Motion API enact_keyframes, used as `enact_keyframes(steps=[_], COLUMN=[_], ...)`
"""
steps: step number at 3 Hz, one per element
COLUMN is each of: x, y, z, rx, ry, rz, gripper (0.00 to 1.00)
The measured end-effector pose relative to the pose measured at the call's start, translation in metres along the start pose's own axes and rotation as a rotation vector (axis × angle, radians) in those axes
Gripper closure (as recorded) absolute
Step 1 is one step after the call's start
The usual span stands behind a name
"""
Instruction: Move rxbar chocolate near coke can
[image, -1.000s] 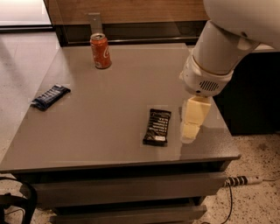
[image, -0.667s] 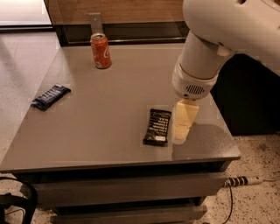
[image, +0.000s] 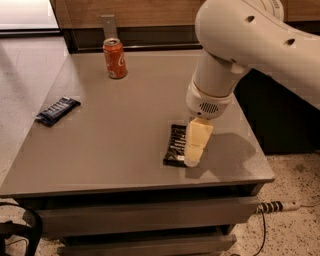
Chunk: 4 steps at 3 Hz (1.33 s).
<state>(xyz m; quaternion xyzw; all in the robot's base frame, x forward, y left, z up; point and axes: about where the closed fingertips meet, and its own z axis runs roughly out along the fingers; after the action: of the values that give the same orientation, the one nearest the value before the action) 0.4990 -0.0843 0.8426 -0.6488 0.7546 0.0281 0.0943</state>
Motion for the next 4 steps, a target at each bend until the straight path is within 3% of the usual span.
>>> enact_keyframes(steps=[1, 3, 4], x=[-0.006, -0.013, -0.026], y=[0.002, 0.012, 0.018], z=[0.014, 0.027, 0.037], rx=[-0.033, -0.031, -0.018], ry=[-0.032, -0.096, -0.109], rz=[0.022, 0.081, 0.061], gripper=[0.00, 0.00, 0.00])
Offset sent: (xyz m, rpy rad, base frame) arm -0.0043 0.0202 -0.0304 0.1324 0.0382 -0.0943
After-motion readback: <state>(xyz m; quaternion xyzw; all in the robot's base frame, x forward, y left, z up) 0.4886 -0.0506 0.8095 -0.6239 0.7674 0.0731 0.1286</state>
